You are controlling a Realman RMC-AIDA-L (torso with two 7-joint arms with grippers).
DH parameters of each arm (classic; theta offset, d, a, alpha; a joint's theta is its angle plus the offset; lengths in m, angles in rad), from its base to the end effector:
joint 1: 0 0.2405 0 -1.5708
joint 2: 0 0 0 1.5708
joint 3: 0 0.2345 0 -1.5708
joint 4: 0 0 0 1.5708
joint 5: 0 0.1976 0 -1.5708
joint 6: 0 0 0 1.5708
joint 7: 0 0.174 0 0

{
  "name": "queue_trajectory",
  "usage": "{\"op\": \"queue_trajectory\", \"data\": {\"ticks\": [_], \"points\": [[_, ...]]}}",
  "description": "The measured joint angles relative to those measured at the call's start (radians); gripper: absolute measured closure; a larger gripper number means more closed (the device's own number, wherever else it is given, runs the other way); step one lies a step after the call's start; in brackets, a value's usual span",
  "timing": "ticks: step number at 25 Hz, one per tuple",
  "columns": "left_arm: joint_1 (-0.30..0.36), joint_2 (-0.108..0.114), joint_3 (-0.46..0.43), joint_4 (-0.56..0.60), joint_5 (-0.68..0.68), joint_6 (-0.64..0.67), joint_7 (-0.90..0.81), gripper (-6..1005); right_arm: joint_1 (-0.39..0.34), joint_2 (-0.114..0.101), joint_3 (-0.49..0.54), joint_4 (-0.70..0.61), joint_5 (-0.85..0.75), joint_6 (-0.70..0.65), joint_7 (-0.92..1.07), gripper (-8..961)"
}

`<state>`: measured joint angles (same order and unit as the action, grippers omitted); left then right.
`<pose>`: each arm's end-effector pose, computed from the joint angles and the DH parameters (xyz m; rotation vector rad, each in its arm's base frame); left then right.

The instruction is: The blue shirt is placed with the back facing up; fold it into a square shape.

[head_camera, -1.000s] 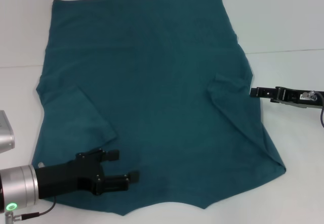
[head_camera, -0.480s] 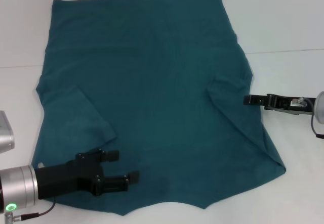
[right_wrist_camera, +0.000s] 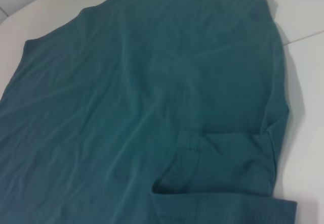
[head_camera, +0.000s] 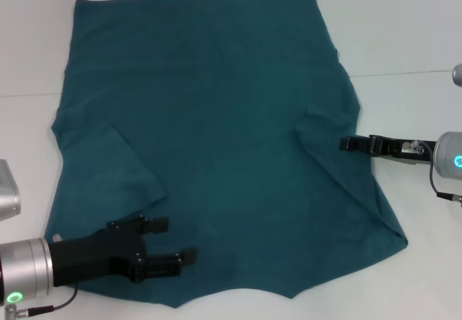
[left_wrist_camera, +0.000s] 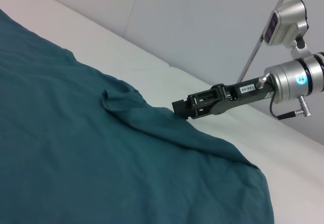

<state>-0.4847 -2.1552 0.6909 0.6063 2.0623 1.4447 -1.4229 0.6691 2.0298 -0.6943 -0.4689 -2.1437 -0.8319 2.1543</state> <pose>-0.2430 0.3024 -0.0575 -2.6858 -0.8623 -0.6504 0.2986 0.4073 -0.0086 -1.9119 1.5380 0.4509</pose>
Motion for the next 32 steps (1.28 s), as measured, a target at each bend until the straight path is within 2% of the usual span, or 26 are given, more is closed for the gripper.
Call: {"op": "queue_trajectory", "data": {"ticks": [5, 21, 24, 28, 32], "points": [[0.000, 0.000, -0.003, 0.000, 0.006, -0.002, 0.000, 50, 0.000, 0.001, 0.003, -0.005, 0.006, 0.005, -0.014, 186], [0.000, 0.001, -0.005, -0.001, 0.007, -0.007, 0.000, 50, -0.010, 0.003, 0.007, -0.008, 0.012, -0.010, -0.046, 901], [0.000, 0.002, -0.005, 0.000, 0.007, -0.007, -0.001, 51, -0.011, 0.009, 0.007, -0.008, 0.042, -0.030, -0.092, 954], [0.000, 0.002, -0.005, 0.002, 0.007, -0.007, -0.002, 52, -0.005, 0.022, 0.001, -0.008, 0.090, -0.069, -0.140, 950], [0.000, 0.002, -0.007, 0.004, 0.007, -0.007, -0.002, 53, 0.012, 0.044, -0.001, -0.008, 0.098, -0.084, -0.151, 947]]}}
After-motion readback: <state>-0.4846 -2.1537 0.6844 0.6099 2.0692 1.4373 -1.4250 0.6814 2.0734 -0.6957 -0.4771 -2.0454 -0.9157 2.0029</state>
